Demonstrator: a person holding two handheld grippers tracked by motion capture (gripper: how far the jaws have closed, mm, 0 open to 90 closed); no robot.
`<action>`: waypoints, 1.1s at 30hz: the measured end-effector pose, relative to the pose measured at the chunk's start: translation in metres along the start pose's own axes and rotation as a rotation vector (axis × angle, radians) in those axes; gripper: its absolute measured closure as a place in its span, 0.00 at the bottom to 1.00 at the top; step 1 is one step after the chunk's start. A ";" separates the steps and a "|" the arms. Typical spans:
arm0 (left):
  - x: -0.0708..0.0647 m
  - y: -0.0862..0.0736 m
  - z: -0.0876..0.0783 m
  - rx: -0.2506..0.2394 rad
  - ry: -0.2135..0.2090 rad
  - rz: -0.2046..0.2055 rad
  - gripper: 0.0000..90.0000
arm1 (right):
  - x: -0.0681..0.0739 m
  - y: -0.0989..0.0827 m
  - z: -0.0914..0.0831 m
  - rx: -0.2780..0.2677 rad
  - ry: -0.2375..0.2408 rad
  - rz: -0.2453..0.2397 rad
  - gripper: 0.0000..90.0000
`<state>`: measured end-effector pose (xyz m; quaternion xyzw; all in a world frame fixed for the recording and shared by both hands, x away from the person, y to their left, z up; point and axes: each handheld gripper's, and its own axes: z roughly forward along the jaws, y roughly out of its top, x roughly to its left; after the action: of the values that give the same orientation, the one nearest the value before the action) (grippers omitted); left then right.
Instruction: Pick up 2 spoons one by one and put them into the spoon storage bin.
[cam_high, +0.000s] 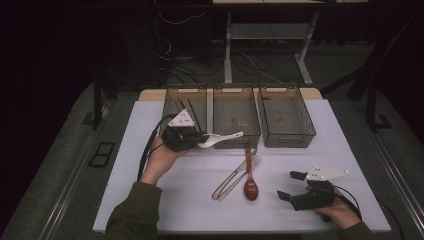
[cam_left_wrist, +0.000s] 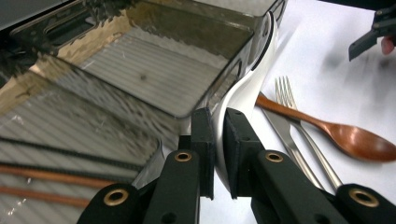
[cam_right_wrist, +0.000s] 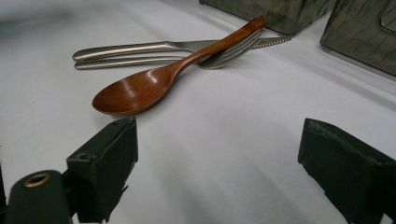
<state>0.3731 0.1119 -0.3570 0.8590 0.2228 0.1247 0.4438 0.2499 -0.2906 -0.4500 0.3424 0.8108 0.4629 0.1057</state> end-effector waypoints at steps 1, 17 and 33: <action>0.001 0.003 0.002 0.001 -0.001 0.000 0.92 | 0.000 0.000 0.000 0.000 0.000 0.001 0.13; 0.015 0.037 0.048 0.029 0.006 0.034 0.91 | -0.001 -0.001 -0.001 -0.003 0.003 0.006 0.13; 0.023 0.038 0.082 0.112 0.015 0.021 0.91 | -0.001 -0.001 -0.002 -0.003 0.002 0.006 0.13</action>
<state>0.4375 0.0464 -0.3729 0.8838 0.2240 0.1230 0.3920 0.2491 -0.2933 -0.4500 0.3443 0.8091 0.4648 0.1039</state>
